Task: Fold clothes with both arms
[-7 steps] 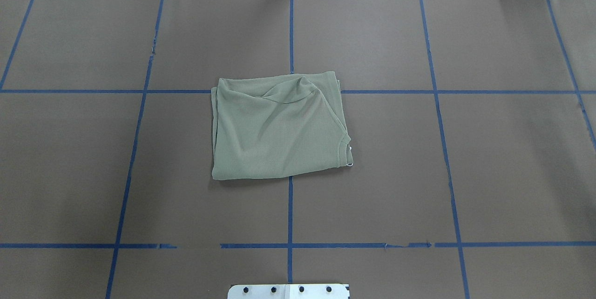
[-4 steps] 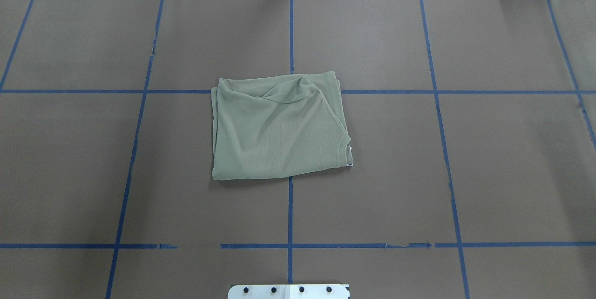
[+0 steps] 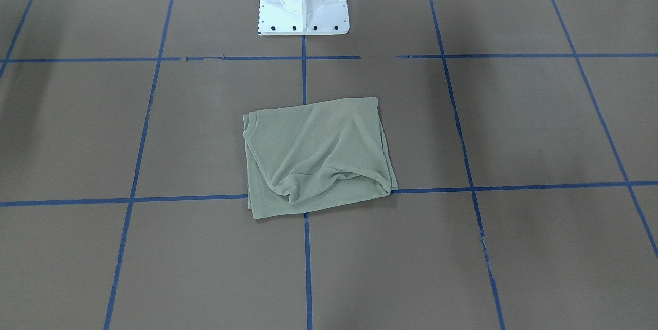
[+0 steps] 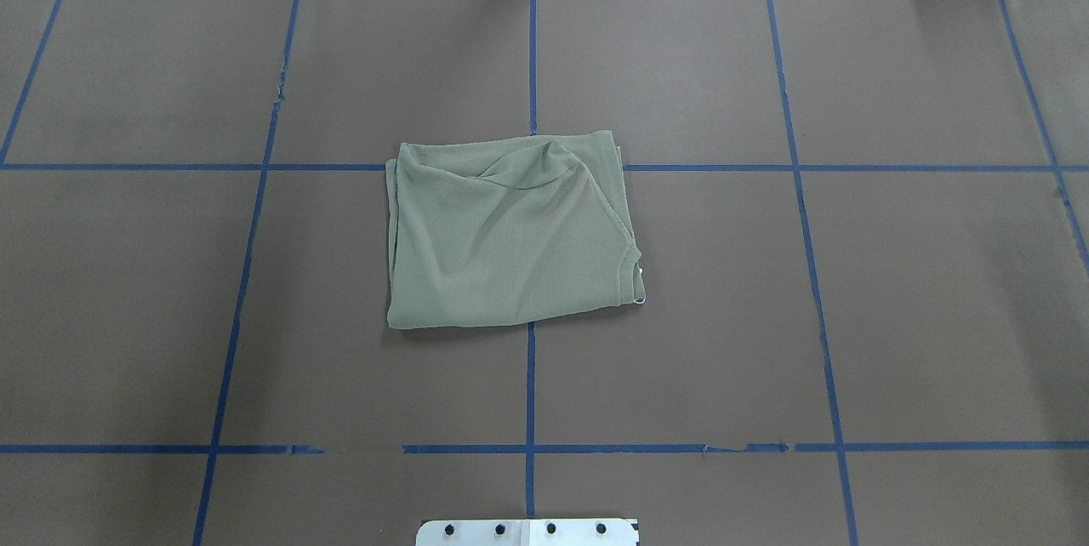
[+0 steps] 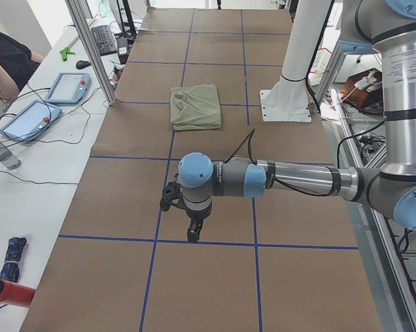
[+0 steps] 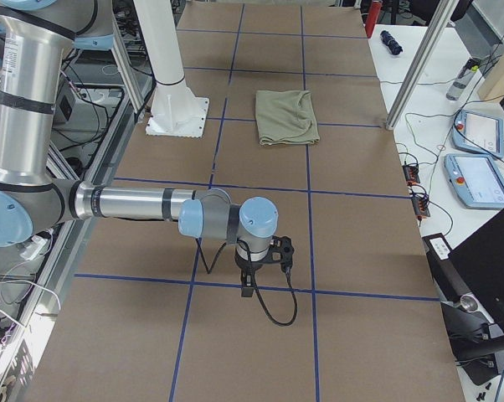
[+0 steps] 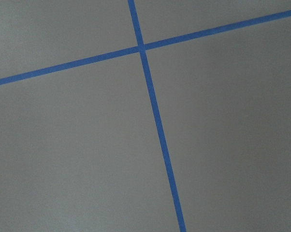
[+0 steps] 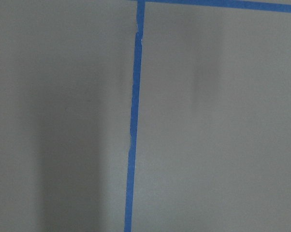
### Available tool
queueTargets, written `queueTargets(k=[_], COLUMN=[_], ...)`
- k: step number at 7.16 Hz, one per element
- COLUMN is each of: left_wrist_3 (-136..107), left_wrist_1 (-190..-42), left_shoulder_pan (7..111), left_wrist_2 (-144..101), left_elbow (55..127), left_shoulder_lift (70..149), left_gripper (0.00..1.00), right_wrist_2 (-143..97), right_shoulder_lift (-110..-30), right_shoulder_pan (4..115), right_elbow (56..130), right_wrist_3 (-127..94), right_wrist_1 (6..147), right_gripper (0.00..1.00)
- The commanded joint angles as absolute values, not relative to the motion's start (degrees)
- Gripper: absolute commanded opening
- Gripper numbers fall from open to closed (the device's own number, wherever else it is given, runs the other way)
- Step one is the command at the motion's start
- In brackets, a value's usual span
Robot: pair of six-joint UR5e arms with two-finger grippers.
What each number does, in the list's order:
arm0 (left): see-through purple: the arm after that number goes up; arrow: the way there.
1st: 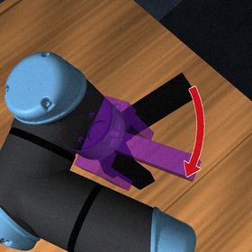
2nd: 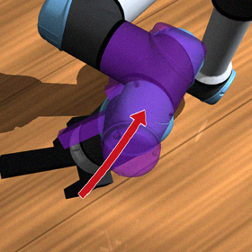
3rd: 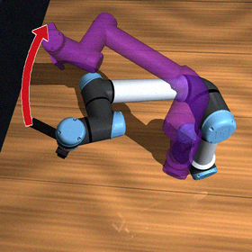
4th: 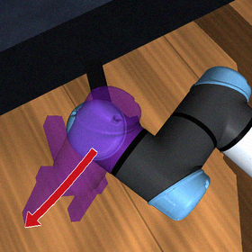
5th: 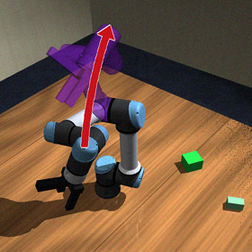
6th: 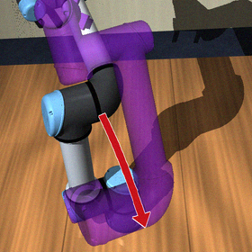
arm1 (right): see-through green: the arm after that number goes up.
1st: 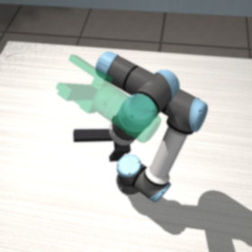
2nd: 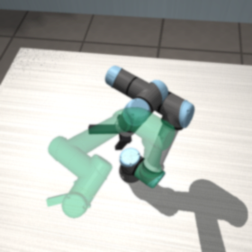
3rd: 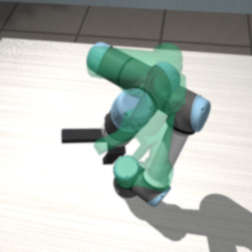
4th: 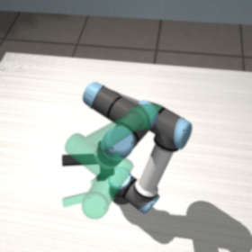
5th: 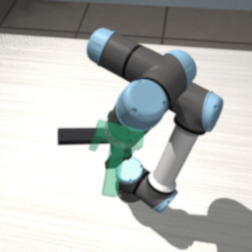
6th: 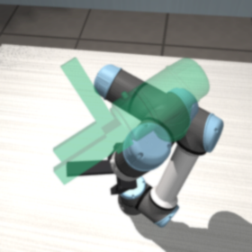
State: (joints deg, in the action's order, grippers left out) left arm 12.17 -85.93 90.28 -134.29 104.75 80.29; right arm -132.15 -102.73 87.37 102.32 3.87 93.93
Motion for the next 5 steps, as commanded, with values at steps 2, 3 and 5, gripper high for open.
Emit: queueTargets(k=[2,3,5], left_wrist_3=[12.4,12.4,12.3], left_wrist_1=[-86.1,-86.1,-86.1], left_shoulder_pan=[91.8,91.8,91.8], left_wrist_2=[-134.1,-134.0,-134.0], left_elbow=[105.2,105.6,105.6], left_shoulder_lift=[79.7,79.7,79.6], left_gripper=[1.00,1.00,1.00], right_wrist_2=[-132.2,-132.2,-132.2], right_shoulder_lift=[-102.8,-102.8,-102.8], right_shoulder_pan=[87.8,87.8,87.9], right_elbow=[102.6,102.5,102.4], right_wrist_3=[4.0,3.9,3.9], right_wrist_1=[93.8,93.9,93.8], right_gripper=[1.00,1.00,1.00])
